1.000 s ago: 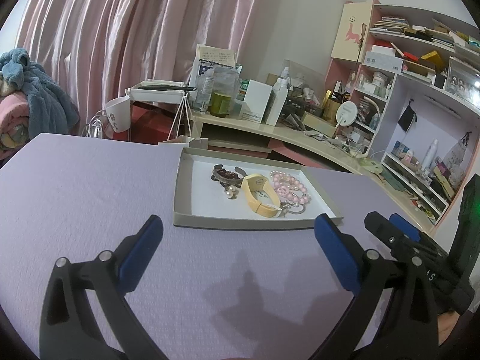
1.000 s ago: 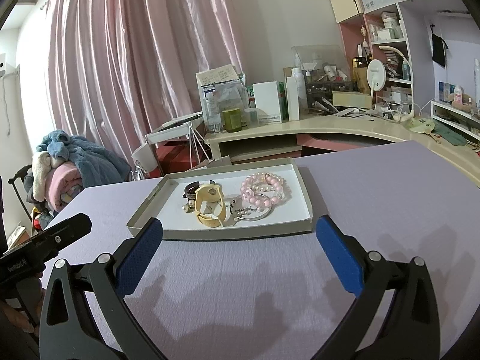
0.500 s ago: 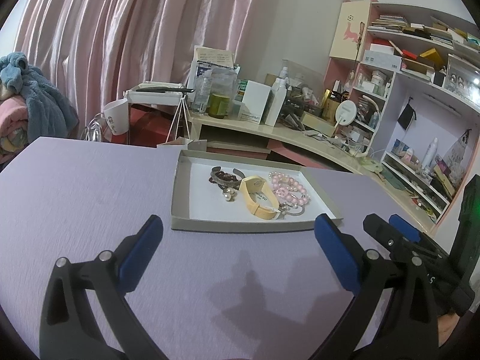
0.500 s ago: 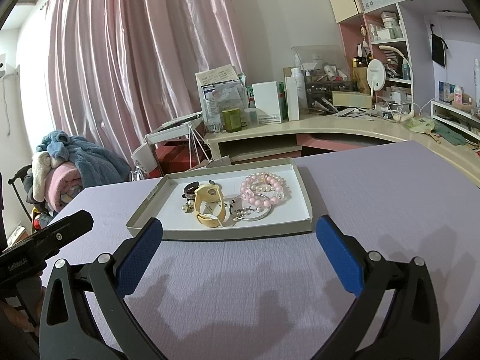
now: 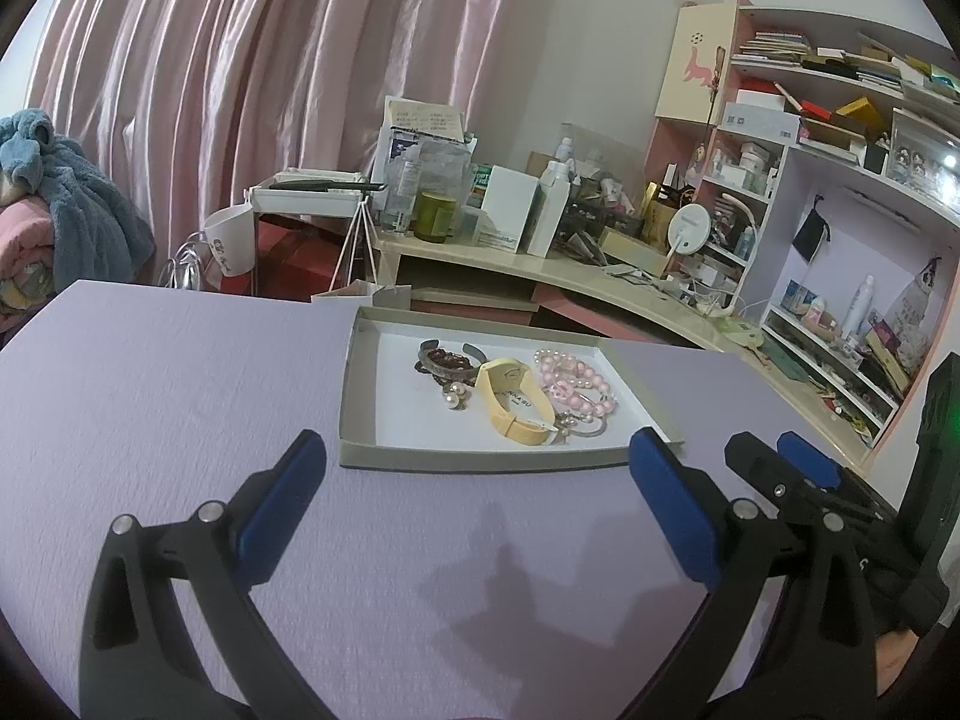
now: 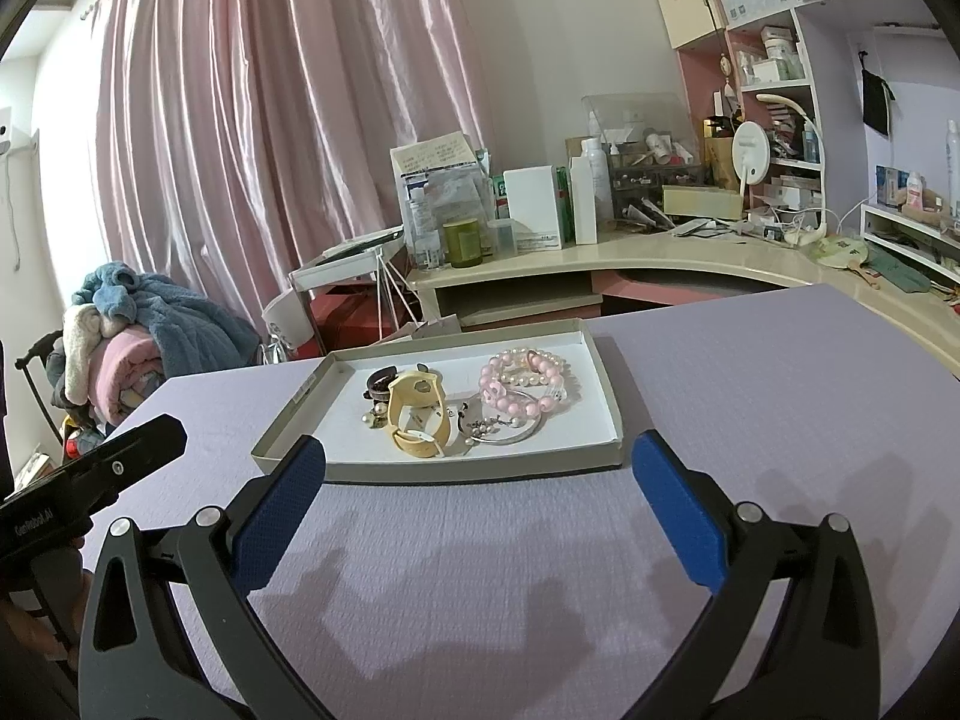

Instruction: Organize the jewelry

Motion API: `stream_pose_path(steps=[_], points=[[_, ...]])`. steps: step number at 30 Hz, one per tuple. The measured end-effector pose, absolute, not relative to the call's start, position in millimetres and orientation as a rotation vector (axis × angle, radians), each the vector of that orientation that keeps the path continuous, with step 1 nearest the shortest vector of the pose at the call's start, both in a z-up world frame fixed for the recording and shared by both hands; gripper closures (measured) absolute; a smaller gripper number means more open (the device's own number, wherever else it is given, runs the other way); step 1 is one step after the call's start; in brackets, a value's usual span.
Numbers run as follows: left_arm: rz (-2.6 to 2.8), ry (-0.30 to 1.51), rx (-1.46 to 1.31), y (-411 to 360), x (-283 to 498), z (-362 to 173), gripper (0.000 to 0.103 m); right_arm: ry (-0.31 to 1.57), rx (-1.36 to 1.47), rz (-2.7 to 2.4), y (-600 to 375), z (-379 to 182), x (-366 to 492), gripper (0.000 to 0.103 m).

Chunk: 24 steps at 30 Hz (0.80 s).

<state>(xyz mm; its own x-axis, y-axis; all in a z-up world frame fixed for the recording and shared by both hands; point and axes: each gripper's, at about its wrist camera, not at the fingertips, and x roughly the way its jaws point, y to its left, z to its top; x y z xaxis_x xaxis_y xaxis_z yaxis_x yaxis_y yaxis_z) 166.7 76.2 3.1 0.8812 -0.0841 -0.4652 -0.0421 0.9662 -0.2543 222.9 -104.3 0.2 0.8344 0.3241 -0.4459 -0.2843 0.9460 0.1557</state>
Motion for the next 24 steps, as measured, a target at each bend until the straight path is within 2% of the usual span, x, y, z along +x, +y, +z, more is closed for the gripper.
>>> stream_pose_path(steps=[24], points=[[-0.019, 0.489, -0.229, 73.8, 169.8, 7.2, 0.002, 0.482, 0.085, 0.322, -105.9, 3.3, 224.6, 0.001]])
